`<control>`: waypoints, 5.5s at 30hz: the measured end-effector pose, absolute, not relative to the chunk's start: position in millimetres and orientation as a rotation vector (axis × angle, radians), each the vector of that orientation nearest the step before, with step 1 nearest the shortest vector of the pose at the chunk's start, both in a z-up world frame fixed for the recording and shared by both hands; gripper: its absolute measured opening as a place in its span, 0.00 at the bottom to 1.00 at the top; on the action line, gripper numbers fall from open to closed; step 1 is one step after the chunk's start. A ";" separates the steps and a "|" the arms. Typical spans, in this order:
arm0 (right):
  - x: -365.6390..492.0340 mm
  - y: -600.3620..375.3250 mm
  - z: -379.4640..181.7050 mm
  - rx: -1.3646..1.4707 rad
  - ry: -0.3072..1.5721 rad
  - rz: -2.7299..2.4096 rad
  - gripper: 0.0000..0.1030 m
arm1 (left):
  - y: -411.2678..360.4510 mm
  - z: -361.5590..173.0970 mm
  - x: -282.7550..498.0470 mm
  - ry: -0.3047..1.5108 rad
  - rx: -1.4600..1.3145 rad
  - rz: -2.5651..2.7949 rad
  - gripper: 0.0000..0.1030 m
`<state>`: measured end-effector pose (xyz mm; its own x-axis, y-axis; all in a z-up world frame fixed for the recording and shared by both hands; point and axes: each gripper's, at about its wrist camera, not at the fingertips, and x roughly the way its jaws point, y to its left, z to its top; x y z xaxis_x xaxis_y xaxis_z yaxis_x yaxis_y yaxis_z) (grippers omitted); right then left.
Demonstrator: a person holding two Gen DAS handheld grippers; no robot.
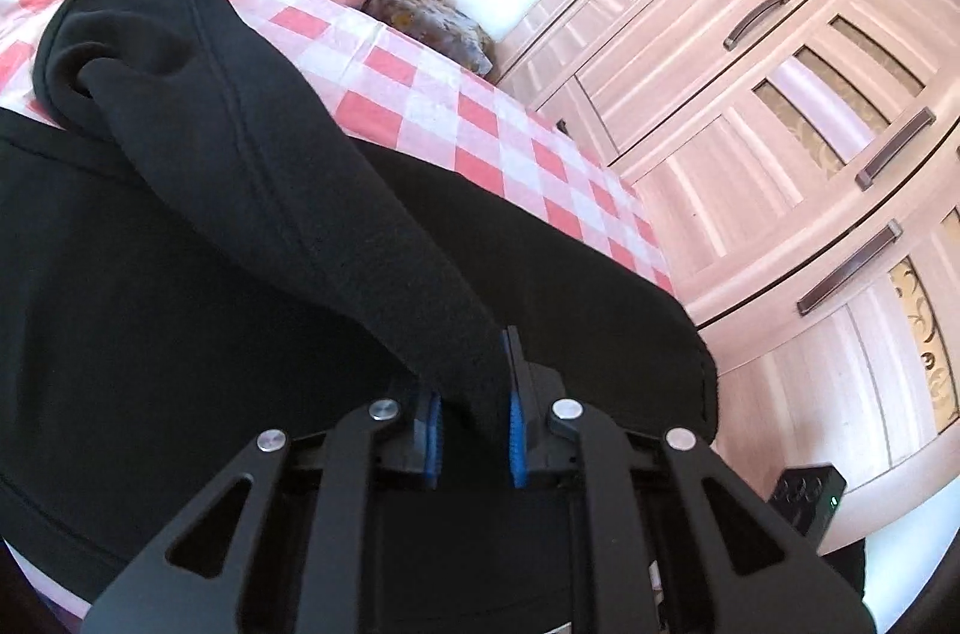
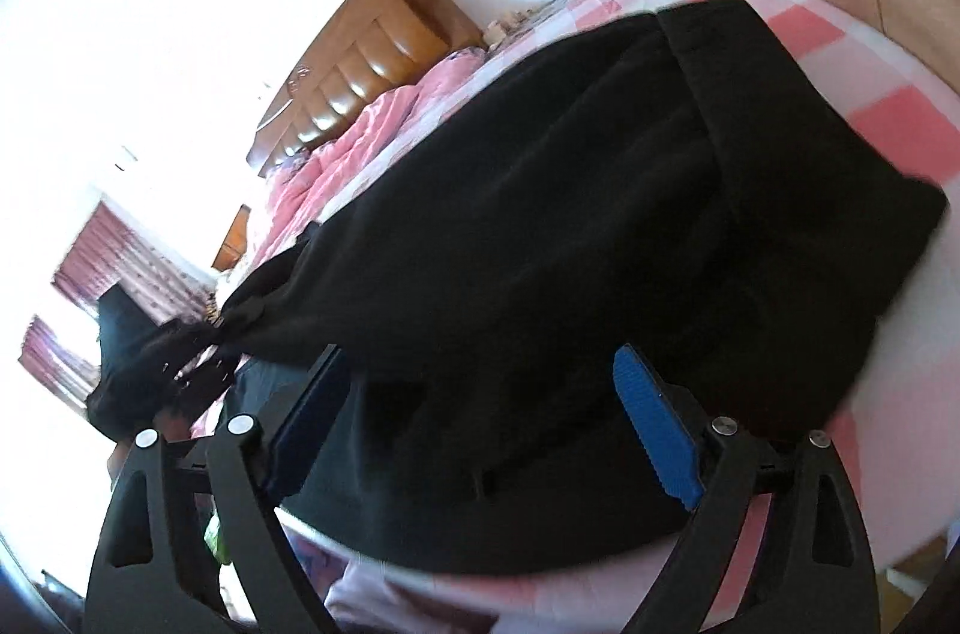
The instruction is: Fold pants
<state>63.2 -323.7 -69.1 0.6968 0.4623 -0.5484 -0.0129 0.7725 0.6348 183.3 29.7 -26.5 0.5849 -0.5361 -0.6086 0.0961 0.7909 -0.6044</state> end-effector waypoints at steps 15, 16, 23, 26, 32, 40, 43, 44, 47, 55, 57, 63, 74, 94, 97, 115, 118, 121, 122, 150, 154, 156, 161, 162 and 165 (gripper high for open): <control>89.2 -289.0 -59.1 0.397 0.766 0.056 0.21 | 26.2 -29.0 144.8 0.820 -0.415 -0.373 0.15; 87.8 -288.0 -57.7 0.377 0.759 0.053 0.20 | 24.7 -28.1 142.4 0.813 -0.395 -0.364 0.15; 54.9 -294.3 -21.0 0.305 0.629 0.069 0.12 | 17.1 -1.2 101.1 0.717 -0.248 -0.353 0.15; 41.3 -300.3 -21.5 0.270 0.634 0.076 0.12 | 0.1 -0.2 74.8 0.707 -0.096 -0.359 0.15; 34.2 -321.9 -70.7 0.290 0.747 0.045 0.10 | -15.5 -60.9 75.3 0.924 0.027 -0.372 0.16; 11.1 -345.4 -65.9 0.387 0.708 0.079 0.55 | -26.5 -65.1 72.7 0.913 0.163 -0.351 0.19; 4.4 -349.8 -53.1 0.337 0.660 0.035 0.67 | -28.1 -62.2 71.2 0.900 0.190 -0.347 0.19; 6.6 -351.9 -51.4 0.330 0.660 0.031 0.67 | -27.8 -62.5 72.2 0.902 0.191 -0.348 0.19; 20.5 -360.8 -54.8 0.366 0.665 0.004 0.67 | -28.2 -65.2 73.1 0.907 0.186 -0.348 0.19; 40.7 -394.6 -63.9 0.505 0.619 -0.087 0.62 | -29.3 -65.7 71.8 0.906 0.190 -0.351 0.19; 42.5 -388.3 -58.8 0.462 0.624 -0.082 0.50 | -29.8 -65.8 71.4 0.906 0.190 -0.350 0.19; 48.7 -388.8 -67.7 0.458 0.673 -0.076 0.52 | -29.4 -66.2 70.9 0.906 0.189 -0.356 0.20; 39.4 -367.0 -19.4 0.226 0.583 -0.101 0.31 | -26.9 -64.4 71.5 0.910 0.180 -0.366 0.20; 16.0 -376.3 -59.2 0.267 0.695 -0.171 0.31 | -16.6 -54.5 48.8 0.910 0.210 -0.447 0.17; 15.8 -379.3 -60.4 0.268 0.697 -0.165 0.31 | -16.6 -63.5 50.6 0.934 0.227 -0.456 0.18; 41.0 -240.3 -21.3 -0.057 0.654 0.094 0.86 | 9.6 -56.7 48.3 0.904 0.189 -0.379 0.80; 66.1 -203.4 -42.2 -0.097 0.708 0.163 0.86 | 23.2 -46.6 42.0 0.851 0.225 -0.317 0.89; 85.7 -183.5 -66.2 -0.128 0.788 0.170 0.86 | 52.8 -38.9 38.9 0.816 0.223 -0.261 0.92; 89.2 -180.4 -76.2 -0.145 0.822 0.156 0.86 | 66.1 -38.9 40.2 0.807 0.226 -0.220 0.92; 153.9 -159.0 -81.4 -0.088 0.935 0.109 0.96 | 375.2 -90.6 193.4 1.018 -0.081 0.356 0.99; 142.6 -161.1 -81.6 -0.079 0.917 0.127 0.96 | 355.2 -36.9 180.3 0.946 -0.053 0.500 0.81; 140.2 -159.8 -82.2 -0.082 0.901 0.125 0.96 | 320.0 8.6 173.3 0.816 -0.061 0.437 0.93; 140.7 -160.7 -81.4 -0.077 0.896 0.137 0.96 | 209.7 40.6 230.9 0.848 0.024 0.129 0.98; 140.9 -161.5 -81.0 -0.076 0.895 0.140 0.96 | 191.1 35.3 247.1 0.877 0.037 0.106 0.98; 140.1 -162.8 -80.8 -0.075 0.891 0.151 0.96 | 140.6 5.3 299.3 1.000 0.116 0.103 0.97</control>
<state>140.1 -162.8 -80.8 0.6190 0.1000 -0.7790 -0.1623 0.9867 -0.0023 299.3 140.6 5.3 0.5360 0.1392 -0.8326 -0.0330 0.9890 0.1441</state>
